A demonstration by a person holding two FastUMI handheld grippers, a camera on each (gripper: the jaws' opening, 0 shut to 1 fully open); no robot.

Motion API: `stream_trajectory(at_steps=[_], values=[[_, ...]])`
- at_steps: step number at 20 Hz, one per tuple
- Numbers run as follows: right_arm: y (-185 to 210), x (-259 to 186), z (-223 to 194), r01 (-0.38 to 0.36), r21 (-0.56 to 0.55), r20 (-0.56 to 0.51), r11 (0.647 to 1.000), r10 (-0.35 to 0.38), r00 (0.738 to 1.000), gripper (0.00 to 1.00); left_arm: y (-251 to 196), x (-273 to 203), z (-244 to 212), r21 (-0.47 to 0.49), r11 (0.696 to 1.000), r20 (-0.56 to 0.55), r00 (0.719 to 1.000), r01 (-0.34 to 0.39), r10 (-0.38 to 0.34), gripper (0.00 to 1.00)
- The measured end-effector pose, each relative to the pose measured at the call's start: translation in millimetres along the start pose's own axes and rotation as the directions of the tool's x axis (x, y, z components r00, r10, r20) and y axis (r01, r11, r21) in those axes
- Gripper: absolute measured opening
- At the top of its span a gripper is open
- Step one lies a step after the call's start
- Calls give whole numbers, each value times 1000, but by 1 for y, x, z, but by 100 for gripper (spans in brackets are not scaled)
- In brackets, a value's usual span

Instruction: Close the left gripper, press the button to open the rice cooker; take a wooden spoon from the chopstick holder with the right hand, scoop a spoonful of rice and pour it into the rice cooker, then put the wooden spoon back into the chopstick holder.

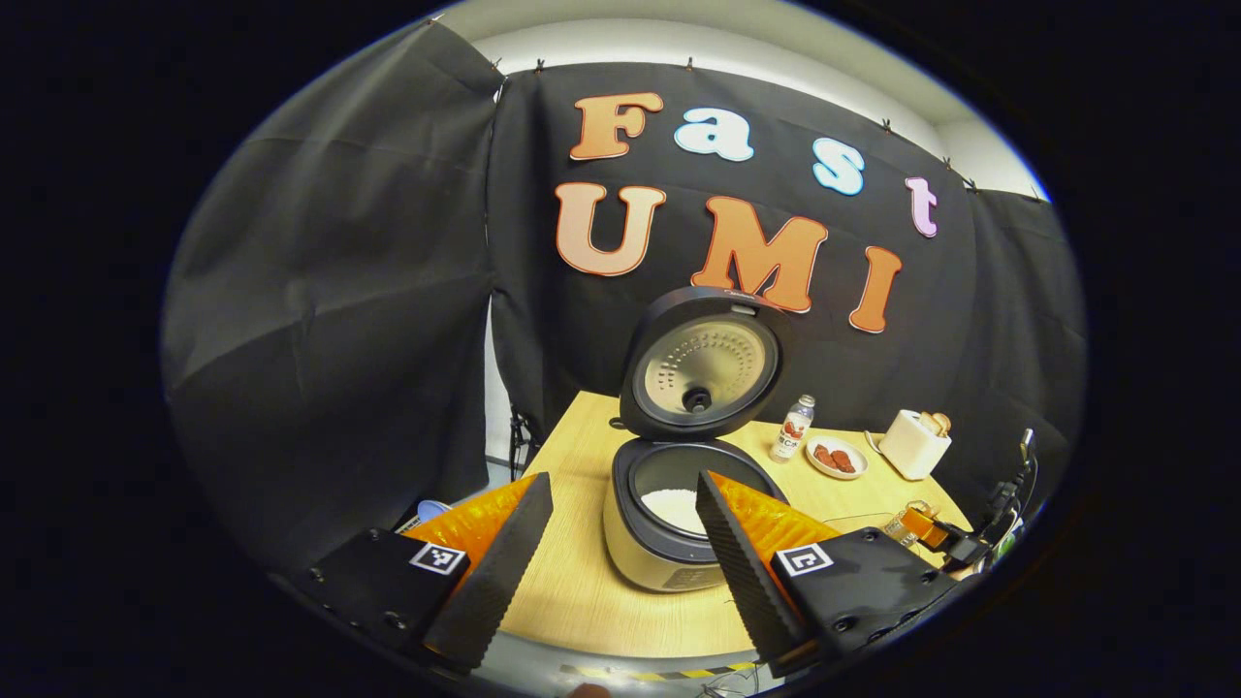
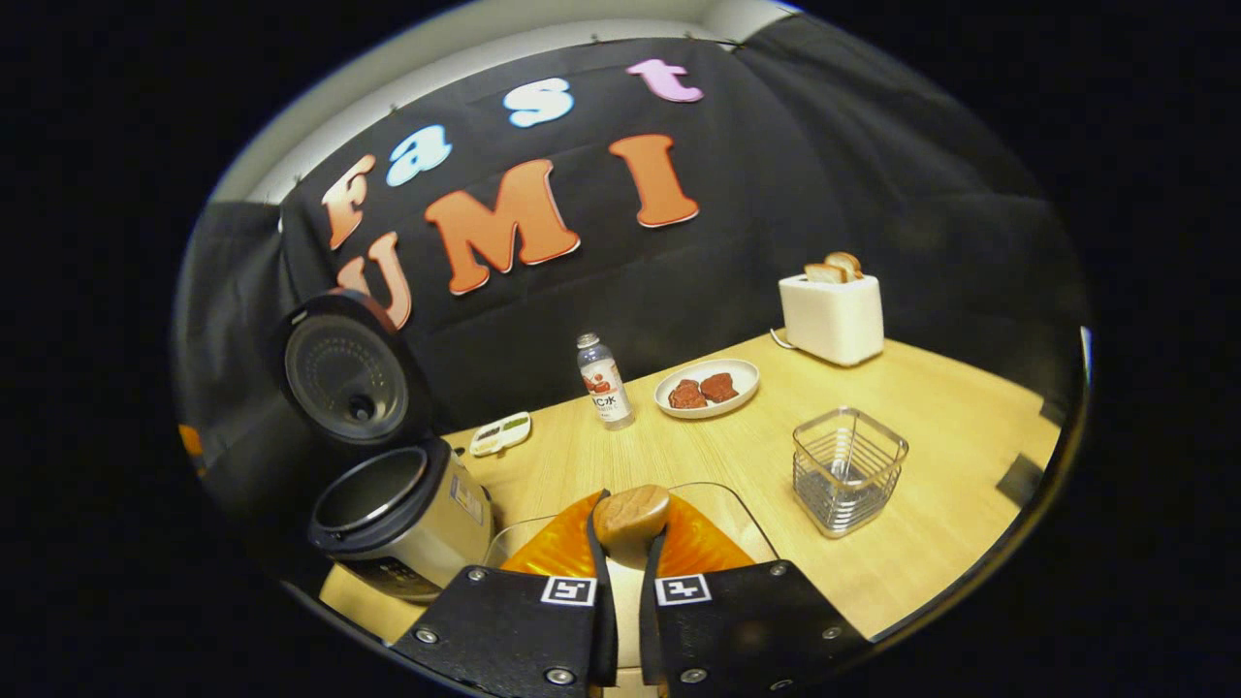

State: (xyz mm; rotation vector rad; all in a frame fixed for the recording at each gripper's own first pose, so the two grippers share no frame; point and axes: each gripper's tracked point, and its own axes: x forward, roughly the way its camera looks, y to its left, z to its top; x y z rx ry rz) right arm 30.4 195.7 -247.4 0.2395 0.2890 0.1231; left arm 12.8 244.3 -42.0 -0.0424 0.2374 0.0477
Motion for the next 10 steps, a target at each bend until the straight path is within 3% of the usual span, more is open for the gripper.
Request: stream_trajectory(at_steps=[3,6,10], values=[[18,-1,-13,-46,143,-17,989,49,999,8,0,3,-3,-13,1000,-8,1000,11,-11,100],[33,4,-25,-79,301,-42,950,96,994,8,0,4,-4,-15,1000,-14,1000,22,-22,100],[20,14,-26,-17,448,-75,894,57,996,8,-1,7,-2,-17,999,-14,1000,28,-28,100]])
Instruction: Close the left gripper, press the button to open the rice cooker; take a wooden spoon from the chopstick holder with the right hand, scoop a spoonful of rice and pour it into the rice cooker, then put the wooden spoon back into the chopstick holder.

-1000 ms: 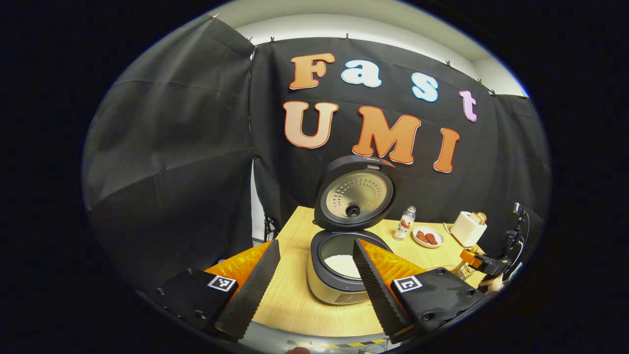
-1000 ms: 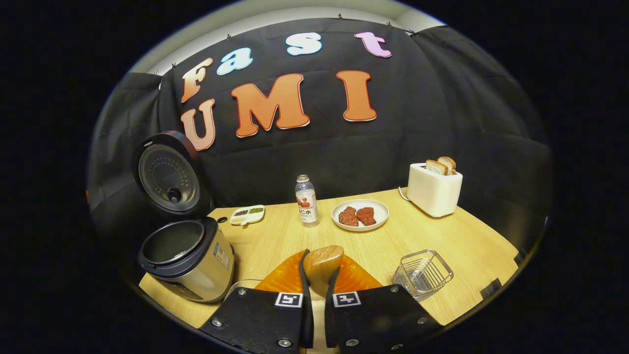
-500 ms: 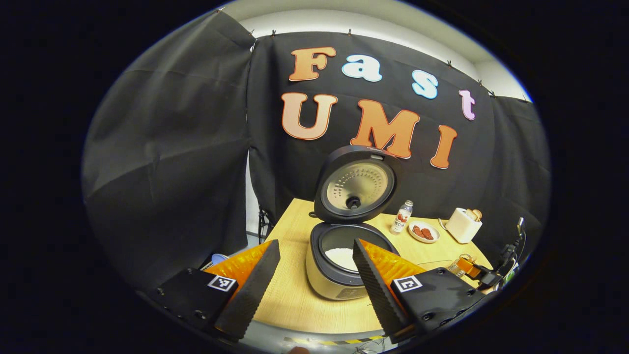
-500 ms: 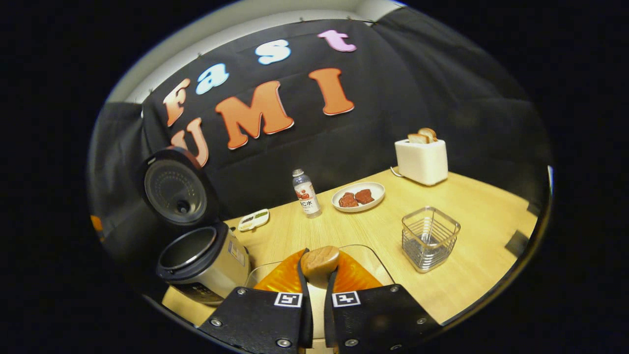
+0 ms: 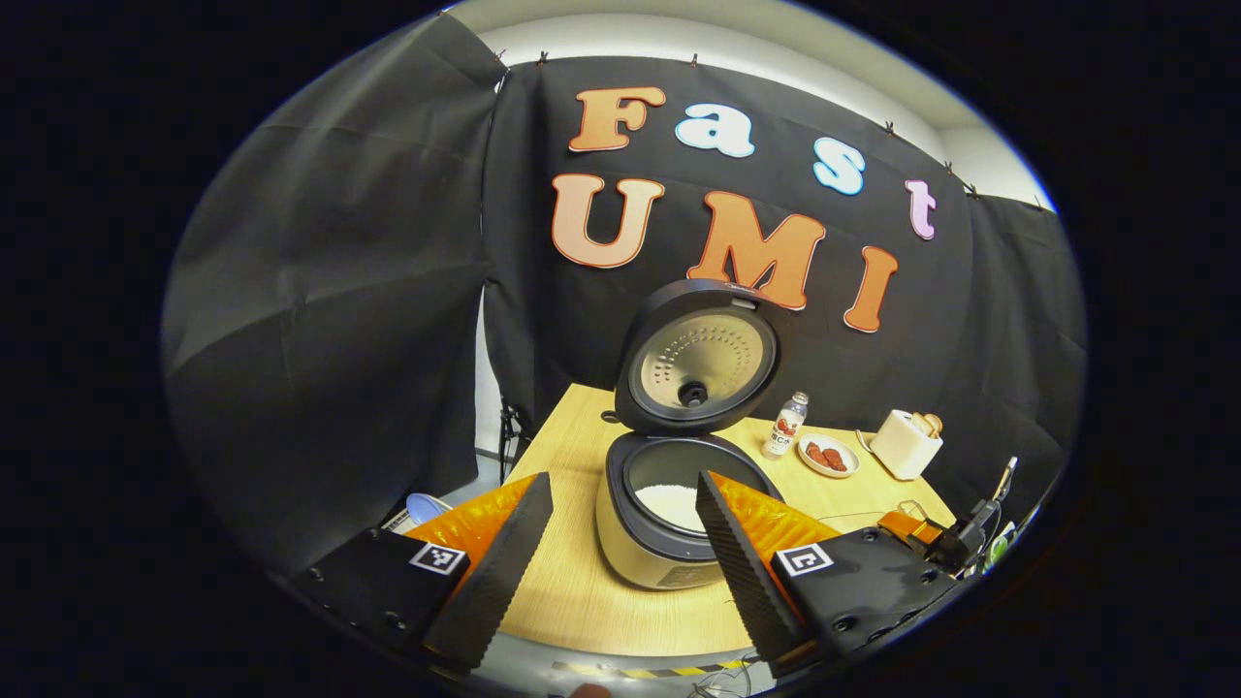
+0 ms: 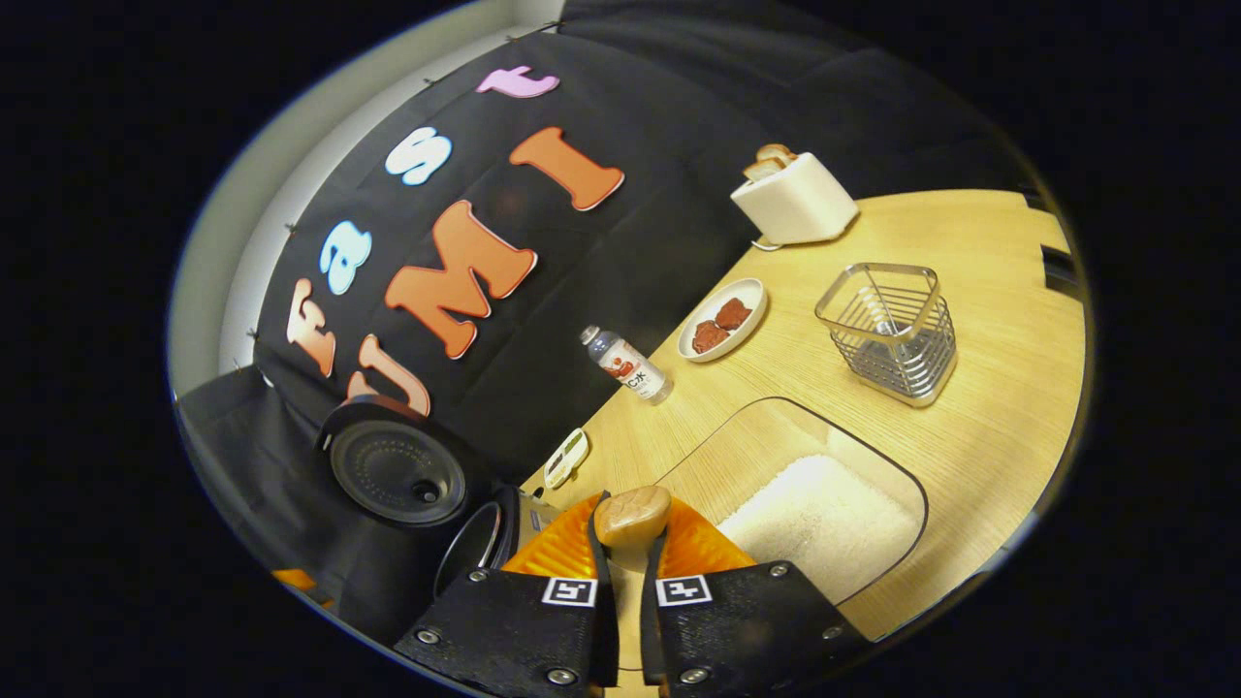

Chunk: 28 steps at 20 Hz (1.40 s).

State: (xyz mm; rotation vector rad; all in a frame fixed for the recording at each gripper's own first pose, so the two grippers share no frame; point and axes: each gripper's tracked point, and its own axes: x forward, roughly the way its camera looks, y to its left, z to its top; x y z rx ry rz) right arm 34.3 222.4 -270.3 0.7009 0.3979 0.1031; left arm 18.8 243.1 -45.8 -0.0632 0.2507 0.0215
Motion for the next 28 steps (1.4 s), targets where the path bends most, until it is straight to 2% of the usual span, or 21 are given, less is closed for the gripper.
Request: stream_trajectory(at_steps=[4,7,14,21,28], values=[[-10,-7,10,22,131,-7,991,-21,1000,8,-3,1,4,10,1000,4,1000,4,-4,100],[-16,-15,26,20,247,11,969,-24,1000,8,-4,2,12,7,1000,21,1000,6,-6,100],[-17,-30,50,4,375,41,927,-21,999,8,-10,7,21,4,1000,41,999,9,-9,100],[-6,-42,60,7,386,22,923,-17,1000,8,-11,8,31,2,1000,68,998,17,-17,100],[44,-57,86,-29,391,27,920,20,999,8,-4,10,43,6,1000,101,995,-4,4,100]])
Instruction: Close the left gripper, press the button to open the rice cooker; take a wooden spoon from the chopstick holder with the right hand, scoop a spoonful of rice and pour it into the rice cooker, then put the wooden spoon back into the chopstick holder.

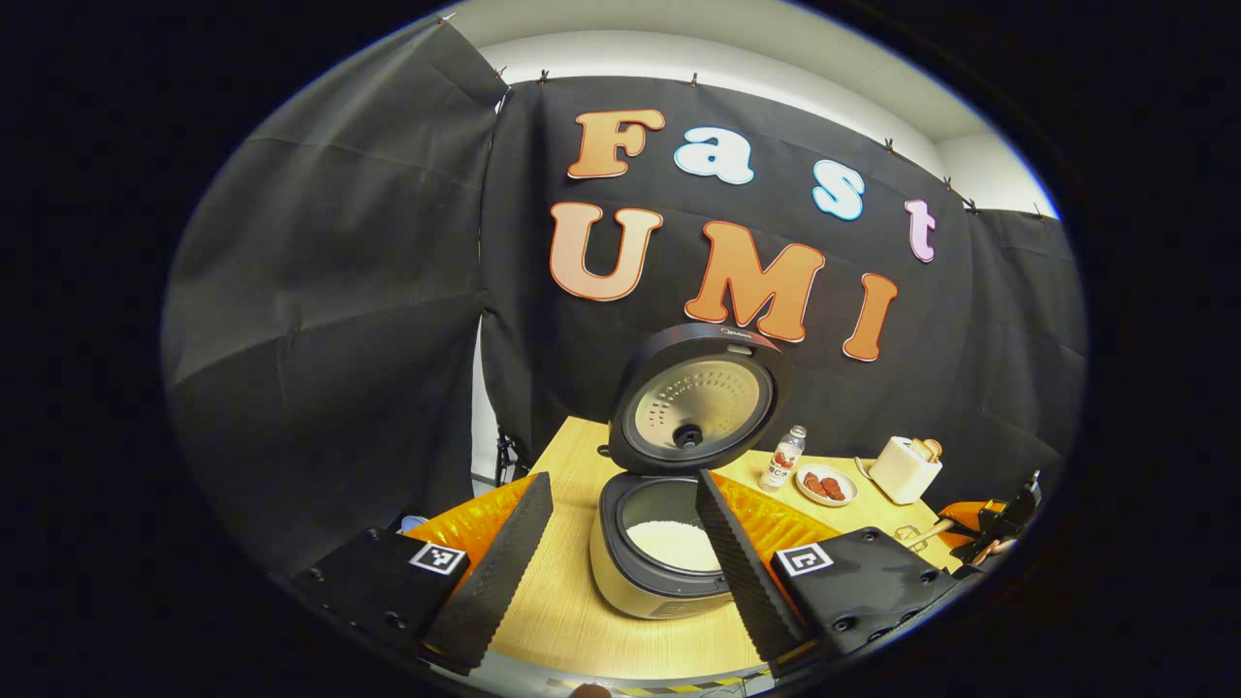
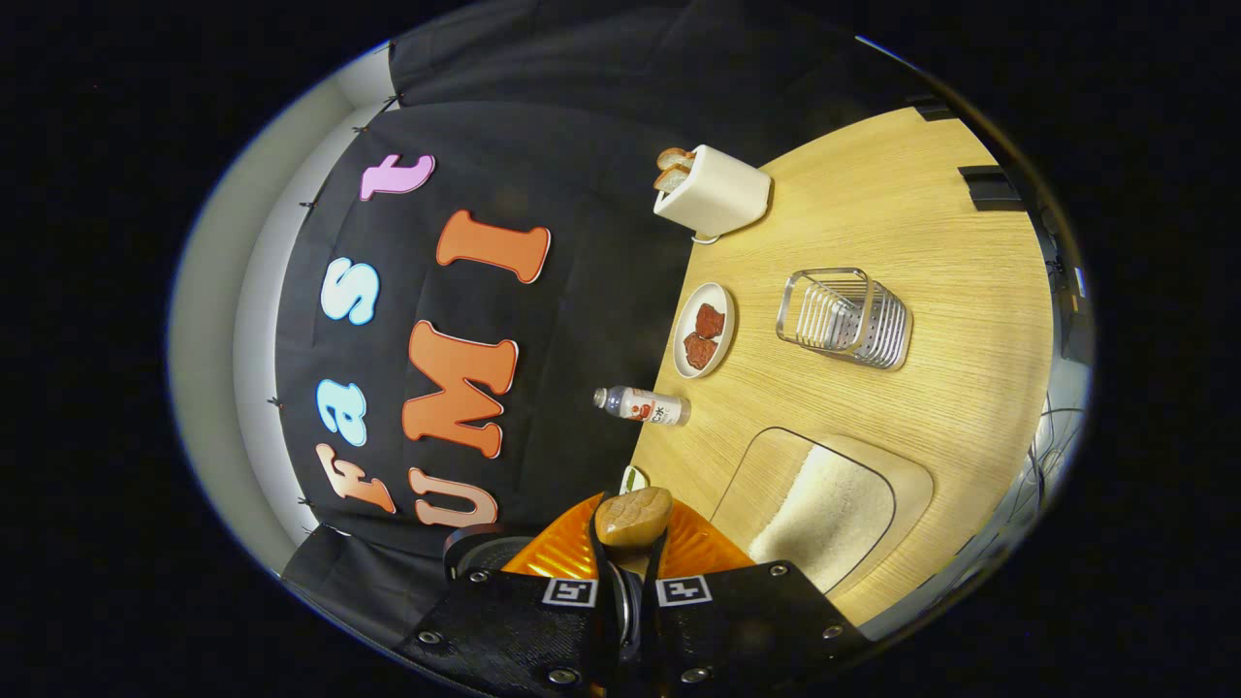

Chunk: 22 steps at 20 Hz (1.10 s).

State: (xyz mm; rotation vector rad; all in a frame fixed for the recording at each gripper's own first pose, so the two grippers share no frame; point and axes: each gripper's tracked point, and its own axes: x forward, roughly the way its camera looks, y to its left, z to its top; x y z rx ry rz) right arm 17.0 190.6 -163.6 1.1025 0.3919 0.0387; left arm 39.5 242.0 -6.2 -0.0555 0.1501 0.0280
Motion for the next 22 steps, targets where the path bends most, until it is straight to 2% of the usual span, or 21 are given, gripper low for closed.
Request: stream_trajectory(at_steps=[4,8,16,19,22], values=[[40,5,-2,-42,54,2,998,42,999,8,7,-2,6,-9,1000,15,1000,-8,8,100],[75,26,-21,-75,58,-24,995,76,997,8,15,-5,7,-7,1000,18,1000,-15,16,100],[127,76,-91,-127,55,-130,990,133,983,8,31,-11,8,1,999,17,999,-35,35,100],[136,89,-111,-127,-10,-154,992,124,980,8,40,-11,14,6,999,27,998,-52,52,100],[148,98,-120,-137,-136,-134,981,119,984,8,44,-11,14,-7,998,24,998,-56,57,100]])
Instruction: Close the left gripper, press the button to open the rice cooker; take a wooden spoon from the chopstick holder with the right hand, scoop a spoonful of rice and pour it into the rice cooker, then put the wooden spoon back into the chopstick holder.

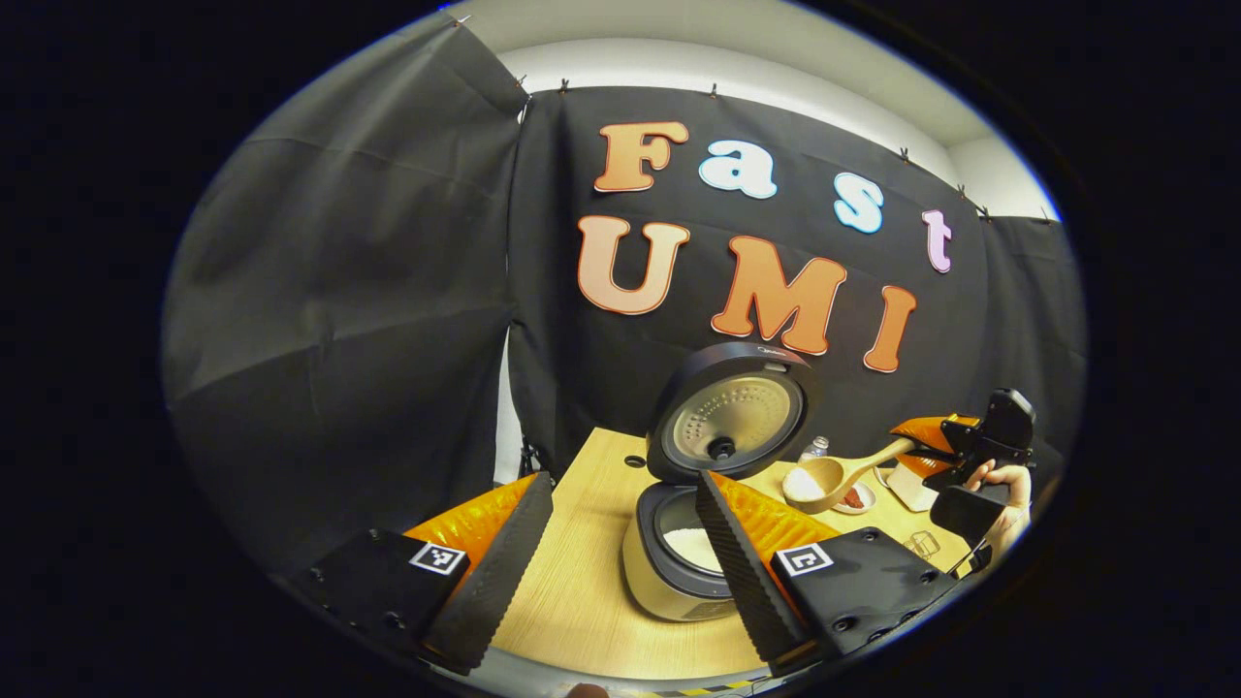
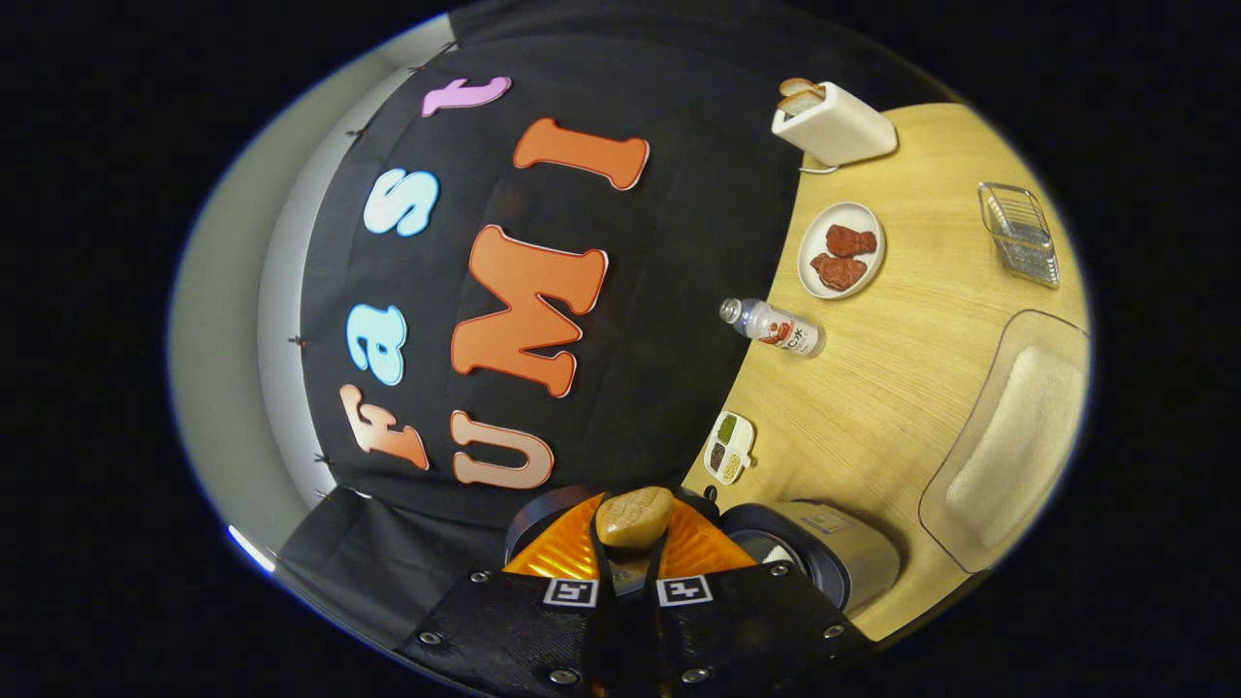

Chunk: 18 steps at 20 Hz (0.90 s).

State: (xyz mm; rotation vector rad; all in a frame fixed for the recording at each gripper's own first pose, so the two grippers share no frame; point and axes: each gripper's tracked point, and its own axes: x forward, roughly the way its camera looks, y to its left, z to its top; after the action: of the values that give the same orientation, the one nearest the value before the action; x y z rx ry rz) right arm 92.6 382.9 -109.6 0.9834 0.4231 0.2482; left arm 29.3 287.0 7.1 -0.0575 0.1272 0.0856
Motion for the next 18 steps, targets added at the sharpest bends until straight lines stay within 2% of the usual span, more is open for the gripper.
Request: stream_trajectory(at_steps=[3,8,18], values=[[11,8,-1,0,-99,8,995,1,1000,8,6,0,-2,12,1000,-2,1000,-14,14,100],[18,14,-10,-10,-189,-4,982,10,1000,8,9,2,1,-5,1000,-2,1000,-7,7,100],[27,13,-24,-17,-386,0,922,18,1000,8,6,0,6,29,1000,14,1000,-1,0,100]])
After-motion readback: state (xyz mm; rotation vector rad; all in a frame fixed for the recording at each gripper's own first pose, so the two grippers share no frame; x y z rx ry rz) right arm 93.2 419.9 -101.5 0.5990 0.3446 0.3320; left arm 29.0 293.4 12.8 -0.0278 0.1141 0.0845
